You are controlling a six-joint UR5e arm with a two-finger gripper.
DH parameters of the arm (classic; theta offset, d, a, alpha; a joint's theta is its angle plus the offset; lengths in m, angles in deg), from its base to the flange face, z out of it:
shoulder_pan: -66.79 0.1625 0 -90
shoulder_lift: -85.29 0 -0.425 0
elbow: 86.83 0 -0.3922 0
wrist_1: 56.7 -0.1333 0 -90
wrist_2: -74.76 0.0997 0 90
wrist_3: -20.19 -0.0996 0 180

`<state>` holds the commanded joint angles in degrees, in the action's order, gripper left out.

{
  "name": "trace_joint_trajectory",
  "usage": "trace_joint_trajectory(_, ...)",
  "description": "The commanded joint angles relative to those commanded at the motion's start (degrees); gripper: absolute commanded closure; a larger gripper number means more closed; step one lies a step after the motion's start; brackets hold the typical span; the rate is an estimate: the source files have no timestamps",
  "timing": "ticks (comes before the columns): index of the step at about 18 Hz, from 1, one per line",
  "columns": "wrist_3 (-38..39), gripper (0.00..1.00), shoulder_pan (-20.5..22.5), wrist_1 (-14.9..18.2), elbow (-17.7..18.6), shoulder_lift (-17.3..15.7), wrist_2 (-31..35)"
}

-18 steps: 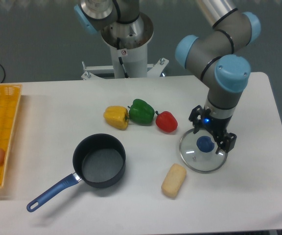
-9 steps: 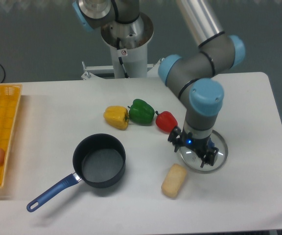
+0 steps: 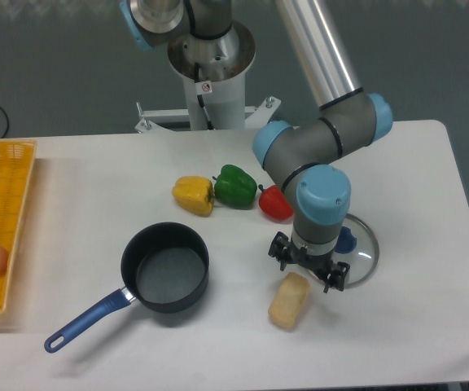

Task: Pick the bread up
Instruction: 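Move the gripper over the bread roll and lower toward it, then close the gripper on the bread roll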

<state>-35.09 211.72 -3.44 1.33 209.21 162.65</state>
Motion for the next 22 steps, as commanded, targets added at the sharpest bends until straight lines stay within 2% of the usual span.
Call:
trace_joint_trajectory(7, -0.09, 0.00, -0.35, 0.00, 0.00, 1.32, 0.09)
trace_joint_trajectory(9, -0.18, 0.06, -0.44, -0.09, 0.00, 1.58, 0.09)
trace_joint_trajectory(13, -0.26, 0.24, -0.62, -0.09, -0.09, 1.94, 0.00)
trace_joint_trajectory(16, -0.26, 0.58, -0.62, -0.09, -0.09, 1.50, -0.09)
trace_joint_trajectory(17, -0.26, 0.65, -0.53, -0.09, -0.09, 1.41, -0.09)
trace_joint_trajectory(20, -0.35, 0.69, -0.35, -0.09, -0.35, 0.62, -0.35)
trace_joint_trajectory(22, -0.44, 0.75, -0.35, -0.09, -0.70, 0.35, -0.35)
